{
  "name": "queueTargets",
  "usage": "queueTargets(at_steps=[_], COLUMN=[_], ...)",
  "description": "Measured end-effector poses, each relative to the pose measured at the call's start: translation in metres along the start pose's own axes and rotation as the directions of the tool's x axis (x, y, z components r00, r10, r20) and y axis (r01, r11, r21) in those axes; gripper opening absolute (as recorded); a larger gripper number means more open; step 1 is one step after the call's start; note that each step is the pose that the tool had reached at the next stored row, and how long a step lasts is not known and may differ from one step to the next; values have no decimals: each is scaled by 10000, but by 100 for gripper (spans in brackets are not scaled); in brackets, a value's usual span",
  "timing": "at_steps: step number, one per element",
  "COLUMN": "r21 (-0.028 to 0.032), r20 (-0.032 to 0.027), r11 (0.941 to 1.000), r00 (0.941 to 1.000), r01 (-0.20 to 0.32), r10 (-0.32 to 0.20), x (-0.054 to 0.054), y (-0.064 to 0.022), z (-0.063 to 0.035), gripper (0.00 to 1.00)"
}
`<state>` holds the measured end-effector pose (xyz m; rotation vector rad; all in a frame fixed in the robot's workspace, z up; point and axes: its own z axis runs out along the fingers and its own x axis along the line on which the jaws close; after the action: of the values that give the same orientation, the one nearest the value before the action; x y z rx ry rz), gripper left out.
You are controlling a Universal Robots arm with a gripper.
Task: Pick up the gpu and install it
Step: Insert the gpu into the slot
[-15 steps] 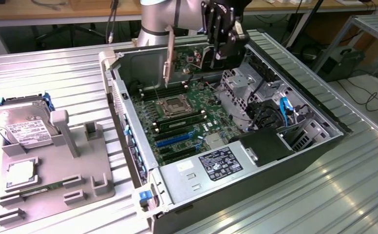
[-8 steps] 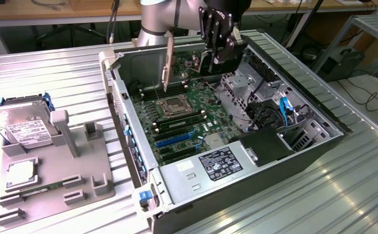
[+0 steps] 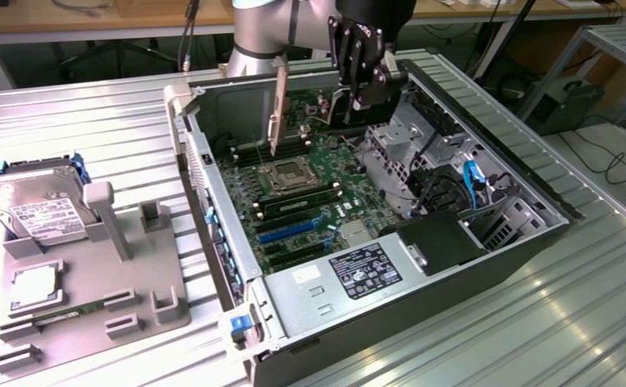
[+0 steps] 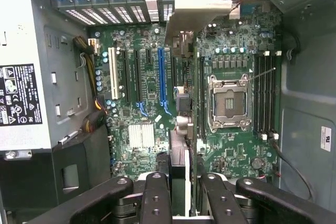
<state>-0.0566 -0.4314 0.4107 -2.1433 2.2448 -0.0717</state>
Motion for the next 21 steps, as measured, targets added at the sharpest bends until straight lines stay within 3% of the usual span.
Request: queueTargets(at_steps=[5,7,9,13,21], r21=[0,0,2,2,0], r20=[0,8,60,60,39], r11=[10000,10000,9994,9993,9993], r00=[10000,10000,9993,9993,9993], r01=[-1,1,359,363,364], r10=[1,-1,-359,-363,-364], x=[0,-3,-2,-5,-19], y=[5,38,83,185,273], z=[1,65,163,254,433], gripper=[28,28,28,28,28])
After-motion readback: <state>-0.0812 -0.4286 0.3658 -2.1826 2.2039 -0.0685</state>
